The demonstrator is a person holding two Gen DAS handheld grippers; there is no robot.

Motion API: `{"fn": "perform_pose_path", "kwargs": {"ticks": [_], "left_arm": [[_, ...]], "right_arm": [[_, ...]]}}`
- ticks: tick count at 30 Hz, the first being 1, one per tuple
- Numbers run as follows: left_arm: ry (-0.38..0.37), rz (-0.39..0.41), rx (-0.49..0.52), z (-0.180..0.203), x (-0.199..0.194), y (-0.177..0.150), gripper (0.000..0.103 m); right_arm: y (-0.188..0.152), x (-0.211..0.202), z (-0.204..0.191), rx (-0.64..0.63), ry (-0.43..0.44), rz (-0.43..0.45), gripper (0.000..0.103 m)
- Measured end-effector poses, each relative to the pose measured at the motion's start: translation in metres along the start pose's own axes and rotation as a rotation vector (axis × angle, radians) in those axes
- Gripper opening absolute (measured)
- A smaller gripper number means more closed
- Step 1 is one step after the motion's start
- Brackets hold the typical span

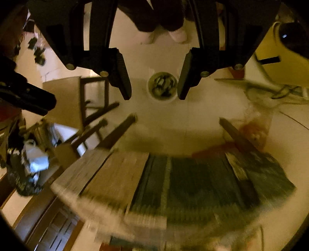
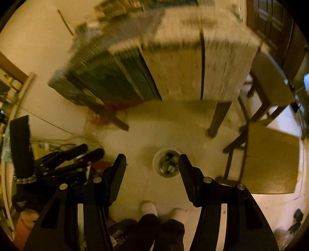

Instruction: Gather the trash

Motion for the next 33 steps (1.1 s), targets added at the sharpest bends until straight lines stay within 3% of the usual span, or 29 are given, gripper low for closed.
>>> {"fn": "perform_pose_path", "kwargs": {"ticks": [7,12,17,19,20,22,24,28,33], "left_arm": [[-0.021,0.236,0.042,0.028,-0.158,-0.008,0.049],[-0.037,0.387,0.098,0.041,-0.255,-0.034,0.049],[-0.074,0.573,0.139,0.049,-0.351,-0.088,0.059],[-0.085,0.630,0.152,0.051,-0.381,-0.112,0.069],[-0.085,0.654,0.159,0.052,-0.394,-0.122,0.072],[-0.078,0.692,0.177,0.053,-0.417,-0.143,0.092],[-0.071,0.723,0.188,0.052,-0.431,-0.158,0.099],[-0.051,0.755,0.221,0.055,-0.450,-0.185,0.100],[-0.039,0.775,0.234,0.058,-0.459,-0.202,0.101]], "right_arm": [[-0.008,-0.124,-0.035,-0.070,-0.006,0.200,0.052],[-0.035,-0.209,-0.071,-0.115,-0.030,0.383,0.052],[-0.081,-0.273,-0.104,-0.154,-0.064,0.559,0.056],[-0.100,-0.290,-0.116,-0.169,-0.074,0.612,0.063],[-0.107,-0.295,-0.120,-0.174,-0.079,0.632,0.065],[-0.123,-0.308,-0.129,-0.180,-0.095,0.683,0.076],[-0.132,-0.313,-0.134,-0.186,-0.102,0.716,0.083],[-0.147,-0.320,-0.144,-0.195,-0.133,0.760,0.099],[-0.158,-0.325,-0.152,-0.199,-0.165,0.783,0.099]]}}
Point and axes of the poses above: each gripper's, at about its wrist camera, not at the fingertips, and x roughly the way its jaws point, z to its right, y to its top, the point moved 4 cm from there along x, roughly the way its jaws point, and after that the axes turned 5 degrees about -z, right-handed, at the moved point
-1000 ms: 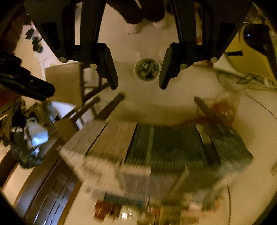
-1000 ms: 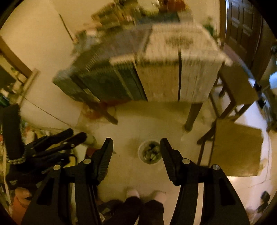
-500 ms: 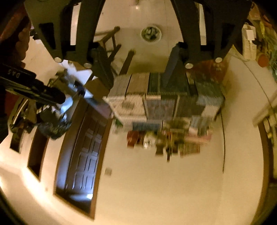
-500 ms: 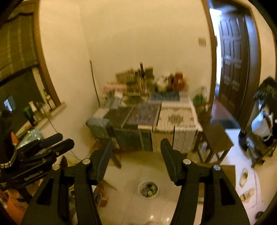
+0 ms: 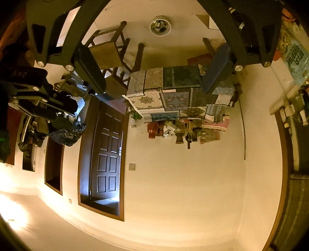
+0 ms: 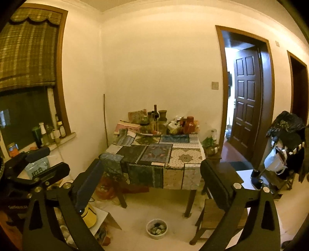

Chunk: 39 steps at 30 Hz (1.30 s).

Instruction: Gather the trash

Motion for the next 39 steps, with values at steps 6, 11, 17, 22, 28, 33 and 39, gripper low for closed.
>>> {"fn": "perform_pose_path", "kwargs": {"ticks": [6,11,17,22,28,33,39], "left_arm": [[0.009,0.004,-0.025,-0.005,-0.002,-0.001,0.101],[0.011,-0.003,-0.053,-0.007,-0.005,-0.002,0.101],[0.015,-0.019,-0.076,-0.013,0.002,-0.003,0.101],[0.014,-0.035,-0.090,-0.016,0.006,-0.006,0.101],[0.018,-0.046,-0.096,-0.013,0.006,-0.009,0.101],[0.016,-0.051,-0.103,-0.014,0.008,-0.009,0.101],[0.015,-0.051,-0.103,-0.015,0.008,-0.008,0.101]], "right_arm": [[-0.004,-0.006,0.000,-0.005,0.010,-0.011,0.100],[-0.005,-0.005,0.004,0.010,0.019,-0.033,0.100],[-0.010,-0.005,0.007,0.034,0.029,-0.062,0.100],[-0.012,-0.005,0.007,0.035,0.023,-0.077,0.100],[-0.011,-0.006,0.006,0.036,0.025,-0.091,0.100],[-0.011,-0.006,0.006,0.035,0.024,-0.098,0.100],[-0.009,-0.006,0.006,0.035,0.024,-0.100,0.100]]}}
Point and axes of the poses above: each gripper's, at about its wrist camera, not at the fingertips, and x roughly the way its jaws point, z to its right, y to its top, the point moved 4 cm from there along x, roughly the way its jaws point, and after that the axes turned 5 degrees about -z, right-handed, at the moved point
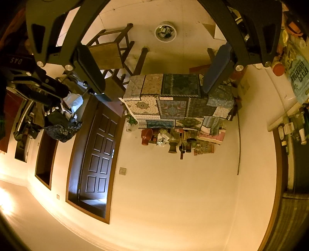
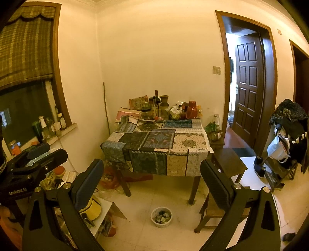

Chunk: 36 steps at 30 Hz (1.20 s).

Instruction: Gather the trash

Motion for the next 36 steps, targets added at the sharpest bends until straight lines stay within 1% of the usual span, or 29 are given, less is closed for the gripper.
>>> {"fn": "perform_pose_path", "kwargs": {"ticks": [10,19,27,31,36], "left_arm": [[-0.002,0.002,0.004,0.0020,0.0001,0.0010,0.101],[-0.020,-0.005,0.018,0.0023,-0.0013,-0.0008,0.101],[-0.019,0.002,0.023,0.0031,-0.0017,-0.0004,0.101],[-0.041,-0.013,0.033,0.0024,0.0019,-0.0003,0.101],[-0.039,-0.013,0.034,0.0027,0.0031,-0.0006,0.101]], "right_arm": [[-0.0040,0.0008,-0.0021,0.010,-0.016,-0.007,0.100],[-0.0040,0.0008,-0.0014,0.016,-0.015,-0.011,0.100],[-0.0048,0.0004,-0.0011,0.020,-0.015,-0.015,0.100],[-0.0049,0.0005,-0.0013,0.018,-0.020,-0.017,0.100],[-0.0050,0.0010,-0.0014,0.020,-0.021,-0.019,0.100]]}}
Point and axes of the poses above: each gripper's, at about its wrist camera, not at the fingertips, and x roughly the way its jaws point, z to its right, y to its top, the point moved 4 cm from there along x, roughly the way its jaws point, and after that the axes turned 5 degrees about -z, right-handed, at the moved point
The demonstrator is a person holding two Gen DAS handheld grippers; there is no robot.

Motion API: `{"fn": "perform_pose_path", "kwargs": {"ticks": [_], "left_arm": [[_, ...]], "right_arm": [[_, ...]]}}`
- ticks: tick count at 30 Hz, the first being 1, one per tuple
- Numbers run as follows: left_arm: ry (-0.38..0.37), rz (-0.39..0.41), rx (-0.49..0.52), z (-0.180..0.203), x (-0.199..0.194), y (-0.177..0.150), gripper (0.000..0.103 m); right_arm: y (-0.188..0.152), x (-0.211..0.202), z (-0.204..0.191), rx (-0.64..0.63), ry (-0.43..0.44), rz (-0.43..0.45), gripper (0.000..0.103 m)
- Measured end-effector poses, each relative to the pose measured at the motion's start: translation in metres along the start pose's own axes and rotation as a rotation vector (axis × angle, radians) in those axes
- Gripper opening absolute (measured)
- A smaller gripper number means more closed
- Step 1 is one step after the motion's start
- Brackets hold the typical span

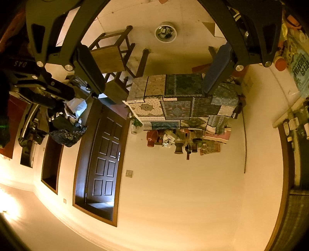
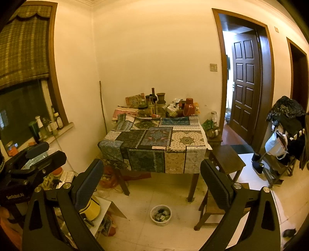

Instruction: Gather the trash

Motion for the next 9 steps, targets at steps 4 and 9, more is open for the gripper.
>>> {"fn": "perform_pose_path", "kwargs": {"ticks": [4,9], "left_arm": [[-0.005,-0.002,-0.007,-0.003,0.004,0.000,0.101],[-0.009,-0.006,-0.007,-0.009,0.010,-0.001,0.101]], "right_arm": [[-0.002,0.001,0.002,0.000,0.000,-0.006,0.100],[0.001,0.012,0.007,0.002,0.004,-0.022,0.100]]}}
Point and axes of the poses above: each gripper's, at about its wrist camera, not at the fingertips, and x roughly the way its jaws point, z to its right, y to its top, the point moved 4 cm from there along x, roughly the way its jaws point, and after that the axes turned 5 degrees about -z, right-handed, at the moved point
